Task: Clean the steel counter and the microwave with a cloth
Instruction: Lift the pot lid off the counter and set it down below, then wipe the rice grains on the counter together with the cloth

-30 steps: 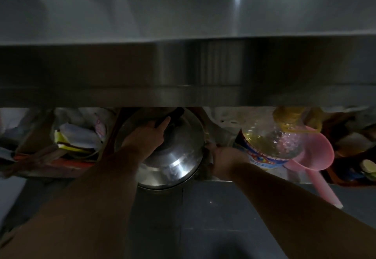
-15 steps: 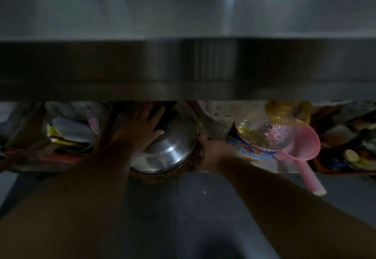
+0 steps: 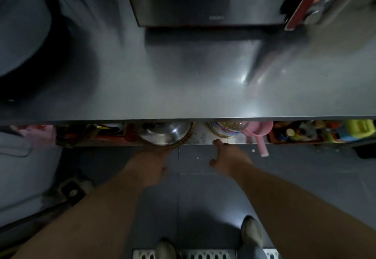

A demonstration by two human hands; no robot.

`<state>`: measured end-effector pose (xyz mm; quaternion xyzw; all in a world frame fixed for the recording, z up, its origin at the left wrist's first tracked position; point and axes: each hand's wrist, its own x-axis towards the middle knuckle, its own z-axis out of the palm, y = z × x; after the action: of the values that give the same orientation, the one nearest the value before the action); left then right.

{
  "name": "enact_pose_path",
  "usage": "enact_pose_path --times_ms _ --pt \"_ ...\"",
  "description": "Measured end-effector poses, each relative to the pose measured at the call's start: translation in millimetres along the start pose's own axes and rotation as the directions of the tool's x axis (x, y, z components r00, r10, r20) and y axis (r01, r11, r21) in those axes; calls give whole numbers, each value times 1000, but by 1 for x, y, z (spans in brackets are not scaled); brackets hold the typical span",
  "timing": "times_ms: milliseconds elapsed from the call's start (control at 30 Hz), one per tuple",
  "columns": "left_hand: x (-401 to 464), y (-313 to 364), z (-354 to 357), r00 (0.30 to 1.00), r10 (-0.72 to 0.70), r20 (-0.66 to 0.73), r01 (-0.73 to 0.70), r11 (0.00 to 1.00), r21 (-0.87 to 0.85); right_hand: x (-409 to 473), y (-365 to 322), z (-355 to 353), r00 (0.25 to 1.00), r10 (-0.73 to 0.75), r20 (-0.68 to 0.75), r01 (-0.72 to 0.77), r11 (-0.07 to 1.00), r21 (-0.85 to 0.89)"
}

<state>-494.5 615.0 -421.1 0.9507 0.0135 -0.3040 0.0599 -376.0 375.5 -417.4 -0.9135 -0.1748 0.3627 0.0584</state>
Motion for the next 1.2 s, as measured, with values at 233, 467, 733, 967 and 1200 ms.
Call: enact_pose_path --times_ms 233,467,733,967,1200 --pt "-98 25 -115 999 13 -41 -12 1000 26 -112 -8 -88 998 4 -62 -3 1000 10" --pt "-149 43 -249 979 -79 -189 92 994 60 -171 -6 -207 976 -31 -215 57 992 116" --pt "-157 130 -324 971 -103 -215 115 992 45 -208 89 -302 949 -31 -314 60 995 85" --pt "-115 246 -354 968 -77 -237 88 996 33 -234 225 -343 950 111 -290 -77 989 125" --pt "-60 353 -380 974 72 -213 -58 996 71 -247 323 -362 936 226 -269 -168 960 222"
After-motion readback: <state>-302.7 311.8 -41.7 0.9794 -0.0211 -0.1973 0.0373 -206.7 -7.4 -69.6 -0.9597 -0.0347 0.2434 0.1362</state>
